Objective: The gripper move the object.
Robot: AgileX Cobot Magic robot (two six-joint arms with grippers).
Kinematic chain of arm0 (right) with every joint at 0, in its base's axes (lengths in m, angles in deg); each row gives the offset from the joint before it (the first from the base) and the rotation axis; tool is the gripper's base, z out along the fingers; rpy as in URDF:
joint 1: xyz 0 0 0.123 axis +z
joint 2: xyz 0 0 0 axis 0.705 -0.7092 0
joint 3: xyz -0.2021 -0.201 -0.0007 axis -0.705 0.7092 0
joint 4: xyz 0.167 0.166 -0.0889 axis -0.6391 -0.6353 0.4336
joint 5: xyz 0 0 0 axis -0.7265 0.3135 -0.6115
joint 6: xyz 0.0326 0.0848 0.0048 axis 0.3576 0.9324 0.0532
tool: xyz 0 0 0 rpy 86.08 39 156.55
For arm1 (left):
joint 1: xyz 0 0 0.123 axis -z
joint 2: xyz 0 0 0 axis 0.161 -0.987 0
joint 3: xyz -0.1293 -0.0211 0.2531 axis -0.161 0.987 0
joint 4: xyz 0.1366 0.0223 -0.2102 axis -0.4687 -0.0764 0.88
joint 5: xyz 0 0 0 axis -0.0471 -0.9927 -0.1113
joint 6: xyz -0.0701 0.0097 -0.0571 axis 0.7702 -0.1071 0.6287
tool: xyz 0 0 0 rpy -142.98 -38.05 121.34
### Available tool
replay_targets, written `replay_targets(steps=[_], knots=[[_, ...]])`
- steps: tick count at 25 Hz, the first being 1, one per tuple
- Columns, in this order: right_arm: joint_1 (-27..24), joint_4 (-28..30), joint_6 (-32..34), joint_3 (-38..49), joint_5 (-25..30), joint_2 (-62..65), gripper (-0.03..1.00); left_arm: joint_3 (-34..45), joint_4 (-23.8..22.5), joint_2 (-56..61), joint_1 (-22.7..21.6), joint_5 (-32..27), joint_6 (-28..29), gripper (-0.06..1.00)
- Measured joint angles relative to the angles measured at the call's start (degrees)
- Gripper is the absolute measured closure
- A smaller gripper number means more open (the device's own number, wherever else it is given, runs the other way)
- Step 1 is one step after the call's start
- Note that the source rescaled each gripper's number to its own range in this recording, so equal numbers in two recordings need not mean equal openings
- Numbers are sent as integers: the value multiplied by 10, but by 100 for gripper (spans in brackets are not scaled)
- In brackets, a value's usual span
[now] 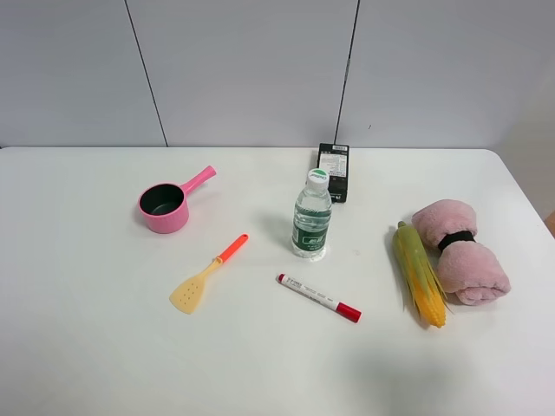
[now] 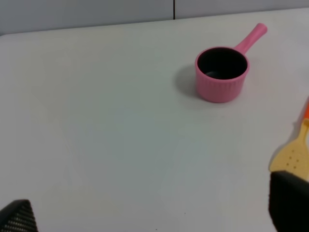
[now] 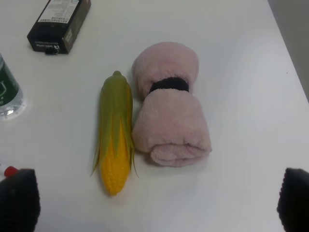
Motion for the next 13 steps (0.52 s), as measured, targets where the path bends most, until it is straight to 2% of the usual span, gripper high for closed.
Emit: replay_targets(steps=[13], knots=[[0,0,0,0,0,0,-3,0,0,0,0,0,0,0]])
